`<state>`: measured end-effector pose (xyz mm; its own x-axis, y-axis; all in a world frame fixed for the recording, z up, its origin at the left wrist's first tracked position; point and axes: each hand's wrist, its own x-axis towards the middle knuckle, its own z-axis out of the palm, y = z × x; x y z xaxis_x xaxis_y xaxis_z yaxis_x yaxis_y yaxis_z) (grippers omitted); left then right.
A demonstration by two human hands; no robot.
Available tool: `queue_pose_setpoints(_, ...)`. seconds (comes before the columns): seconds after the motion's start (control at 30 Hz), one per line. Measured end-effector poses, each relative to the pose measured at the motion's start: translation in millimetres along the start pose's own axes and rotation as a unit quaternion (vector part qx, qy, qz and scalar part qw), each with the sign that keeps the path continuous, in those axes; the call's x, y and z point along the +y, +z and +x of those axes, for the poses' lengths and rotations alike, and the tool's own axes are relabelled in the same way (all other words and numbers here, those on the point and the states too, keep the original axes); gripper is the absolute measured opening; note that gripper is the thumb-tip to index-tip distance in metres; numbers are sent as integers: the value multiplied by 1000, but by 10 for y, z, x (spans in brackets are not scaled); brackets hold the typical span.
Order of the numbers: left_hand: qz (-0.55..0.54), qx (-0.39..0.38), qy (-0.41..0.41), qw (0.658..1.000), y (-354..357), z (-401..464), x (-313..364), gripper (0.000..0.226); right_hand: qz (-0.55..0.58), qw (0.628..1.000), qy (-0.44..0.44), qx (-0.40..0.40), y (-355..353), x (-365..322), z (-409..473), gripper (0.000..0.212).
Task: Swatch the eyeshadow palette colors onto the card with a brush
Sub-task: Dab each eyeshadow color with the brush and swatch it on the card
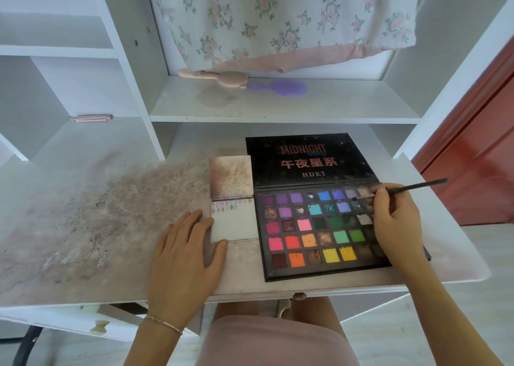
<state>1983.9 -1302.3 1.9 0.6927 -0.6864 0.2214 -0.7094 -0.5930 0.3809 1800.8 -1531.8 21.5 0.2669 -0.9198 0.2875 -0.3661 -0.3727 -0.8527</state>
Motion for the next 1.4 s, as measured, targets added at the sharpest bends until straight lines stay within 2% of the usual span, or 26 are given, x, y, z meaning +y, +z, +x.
queue_pose_setpoints(0.27, -10, 8, -62, 998, 81, 36, 142, 52, -87, 996, -4, -29, -53, 95, 31, 15)
queue_pose_setpoints(0.63, 10, 31, -46, 998, 129, 13, 131, 48, -87, 995, -1, -45, -55, 92, 16, 15)
queue_pose_setpoints(0.8, 15, 33, -41, 999, 123, 12, 124, 63, -90, 994, 1, -56, -54, 79, 22, 15)
queue_pose_setpoints(1.17, 18, 19, -46, 999, 114, 15, 122, 64, -75, 996, 11, -47, -52, 79, 11, 15)
queue_pose_setpoints(1.4, 29, 13, -42, 999, 103, 12, 128, 76, -69, 996, 16, -45, -57, 64, 6, 15)
